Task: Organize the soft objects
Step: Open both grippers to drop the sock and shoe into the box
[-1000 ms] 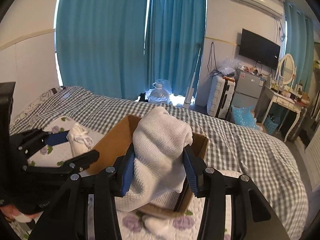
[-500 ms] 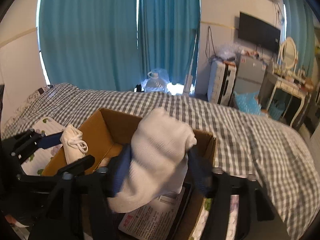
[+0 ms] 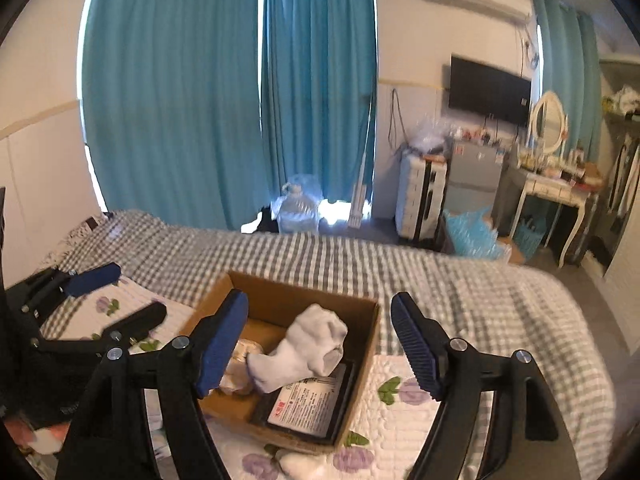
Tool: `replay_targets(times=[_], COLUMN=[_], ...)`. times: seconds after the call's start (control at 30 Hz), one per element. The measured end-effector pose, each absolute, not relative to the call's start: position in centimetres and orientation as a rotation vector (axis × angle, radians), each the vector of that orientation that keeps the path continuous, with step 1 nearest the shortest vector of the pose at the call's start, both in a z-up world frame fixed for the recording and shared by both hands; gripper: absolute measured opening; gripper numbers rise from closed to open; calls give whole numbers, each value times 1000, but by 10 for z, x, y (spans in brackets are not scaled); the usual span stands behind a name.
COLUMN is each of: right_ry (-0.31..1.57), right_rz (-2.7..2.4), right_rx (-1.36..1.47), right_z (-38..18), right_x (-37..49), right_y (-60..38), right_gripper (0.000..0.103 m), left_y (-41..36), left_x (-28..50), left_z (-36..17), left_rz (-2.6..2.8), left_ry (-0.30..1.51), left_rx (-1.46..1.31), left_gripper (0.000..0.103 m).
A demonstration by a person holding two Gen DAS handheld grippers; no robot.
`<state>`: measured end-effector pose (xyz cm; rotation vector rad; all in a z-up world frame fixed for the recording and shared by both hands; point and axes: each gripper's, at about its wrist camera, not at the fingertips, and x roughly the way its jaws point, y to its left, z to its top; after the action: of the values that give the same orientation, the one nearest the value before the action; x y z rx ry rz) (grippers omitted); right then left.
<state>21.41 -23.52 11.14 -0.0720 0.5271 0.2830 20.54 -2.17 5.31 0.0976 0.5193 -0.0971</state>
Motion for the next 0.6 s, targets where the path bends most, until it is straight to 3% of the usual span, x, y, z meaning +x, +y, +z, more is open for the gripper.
replay_targets(times=[0.07,0.17,0.3,0.43,0.6], right_ry=[493,444,397,373,421], right_rz=[281,283,290,280,310], right_rx=[-86,-102,-131,-160,-155], right_z=[137,173,207,214,189], right_x=[191,153,104,74,59], right_y=[-235,-231,-223,-216,-208], right_gripper=[82,91,98,99,100], left_y=[-16,-6,3,13,33], left_x=[181,149,113,91,92], left_z=[80,116,143,143,101], left_rz=[-95,-81,-73,-86,-60], left_ry=[476,415,373,397,499], left_rx=[82,54,61,71,38], left_gripper=[70,85,85,85,85])
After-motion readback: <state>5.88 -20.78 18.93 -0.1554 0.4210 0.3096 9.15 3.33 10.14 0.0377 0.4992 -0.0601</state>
